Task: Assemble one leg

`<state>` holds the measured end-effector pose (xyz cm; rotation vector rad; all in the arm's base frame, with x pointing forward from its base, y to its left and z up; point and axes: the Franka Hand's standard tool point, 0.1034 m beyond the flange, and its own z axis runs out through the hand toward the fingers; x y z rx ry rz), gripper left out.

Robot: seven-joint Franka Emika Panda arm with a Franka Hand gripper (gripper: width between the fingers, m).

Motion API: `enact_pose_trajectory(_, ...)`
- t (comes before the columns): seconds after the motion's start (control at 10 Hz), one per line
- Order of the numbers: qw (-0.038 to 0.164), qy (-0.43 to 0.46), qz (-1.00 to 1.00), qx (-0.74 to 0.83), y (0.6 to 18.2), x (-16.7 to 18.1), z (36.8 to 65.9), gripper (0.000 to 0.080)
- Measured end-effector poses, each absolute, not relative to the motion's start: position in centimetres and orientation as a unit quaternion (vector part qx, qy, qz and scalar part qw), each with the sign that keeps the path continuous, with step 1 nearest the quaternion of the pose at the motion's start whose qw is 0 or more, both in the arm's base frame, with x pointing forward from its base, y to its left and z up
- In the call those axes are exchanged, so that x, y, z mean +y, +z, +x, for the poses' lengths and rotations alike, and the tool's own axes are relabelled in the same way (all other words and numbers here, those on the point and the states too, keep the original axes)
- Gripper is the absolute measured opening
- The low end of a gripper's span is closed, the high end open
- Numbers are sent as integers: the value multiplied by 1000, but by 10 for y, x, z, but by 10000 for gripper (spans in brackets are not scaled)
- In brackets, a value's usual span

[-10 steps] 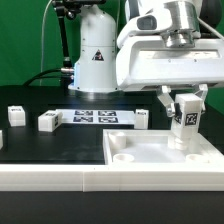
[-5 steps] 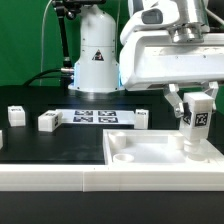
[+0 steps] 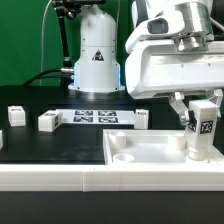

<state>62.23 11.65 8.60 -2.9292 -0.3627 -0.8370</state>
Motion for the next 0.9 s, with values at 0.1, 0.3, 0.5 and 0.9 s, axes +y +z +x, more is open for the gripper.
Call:
enact_pose_trajectory(0.1,36,-276,-953,-118,83,117,621,291)
enact_pose_trajectory(0.3,34,-284,-951,-117,75,117,621,291)
enact_pose_trajectory(0.5,30,-310,-943,-115,74,116,623,291)
enact_pose_trajectory(0.9,32,-297,-947,-116,72,117,623,370)
